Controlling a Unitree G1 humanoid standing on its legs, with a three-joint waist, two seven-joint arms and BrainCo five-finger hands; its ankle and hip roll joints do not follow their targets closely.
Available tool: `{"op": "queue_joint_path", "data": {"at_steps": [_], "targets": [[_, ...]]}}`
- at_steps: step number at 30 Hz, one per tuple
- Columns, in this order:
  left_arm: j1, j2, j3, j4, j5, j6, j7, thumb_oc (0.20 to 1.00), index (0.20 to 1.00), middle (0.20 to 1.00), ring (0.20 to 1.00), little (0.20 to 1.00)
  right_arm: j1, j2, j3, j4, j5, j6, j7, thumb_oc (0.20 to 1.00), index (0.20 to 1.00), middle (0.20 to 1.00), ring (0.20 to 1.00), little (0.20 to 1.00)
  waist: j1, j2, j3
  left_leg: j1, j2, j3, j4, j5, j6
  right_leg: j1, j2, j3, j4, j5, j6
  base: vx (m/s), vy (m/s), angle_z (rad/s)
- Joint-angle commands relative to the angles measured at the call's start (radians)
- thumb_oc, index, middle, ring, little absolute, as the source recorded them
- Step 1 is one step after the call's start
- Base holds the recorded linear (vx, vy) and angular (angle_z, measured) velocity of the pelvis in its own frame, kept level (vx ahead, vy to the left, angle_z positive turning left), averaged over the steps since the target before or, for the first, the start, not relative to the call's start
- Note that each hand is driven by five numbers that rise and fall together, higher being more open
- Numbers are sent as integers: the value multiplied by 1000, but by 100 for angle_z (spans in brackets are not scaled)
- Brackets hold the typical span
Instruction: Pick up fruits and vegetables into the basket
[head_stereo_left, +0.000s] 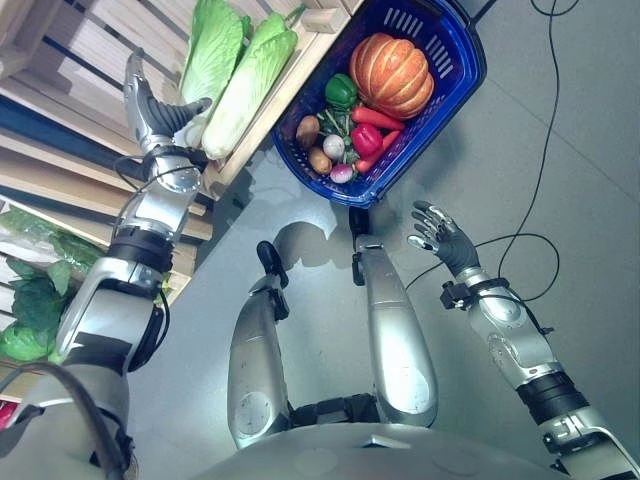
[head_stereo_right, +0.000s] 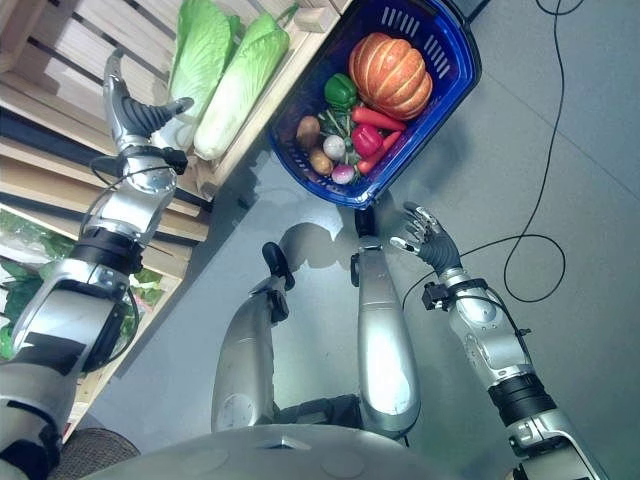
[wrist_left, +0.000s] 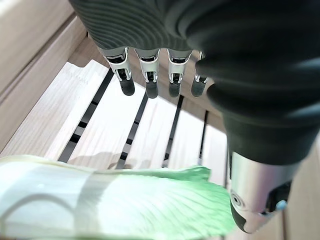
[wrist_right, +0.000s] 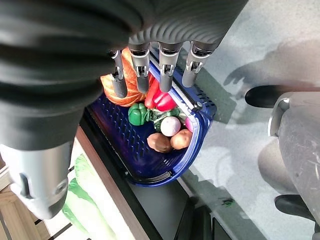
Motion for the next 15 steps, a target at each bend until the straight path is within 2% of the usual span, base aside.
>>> {"op": "queue_joint_path", "data": {"at_steps": [1,6,15], "targets": [[-56,98,-4,85,-23,45,42,1000,1000,1000,1000,1000,18,-33,9,-72,19,-17,-12,1000,1000,1000,1000,1000,-22,-4,-21,-92,-22,45,27,-3,45,-26,45,-8,96,-135,35,5,52,-3],[-91,123,-28,191,-31,99,36,1000,1000,1000,1000,1000,5,-47,23,-72,24,-3,-26,1000,1000,1000,1000,1000,-34,-3,-21,-123,-18,49,47,-10,42,-61,48,4,105,-134,34,17,61,-10],[-102,151,-37,316,-73,158,31,1000,1000,1000,1000,1000,-18,-52,34,-69,51,11,-52,1000,1000,1000,1000,1000,-38,-7,-21,-195,-17,47,89,-25,42,-129,50,22,118,-126,31,20,46,-3]]}}
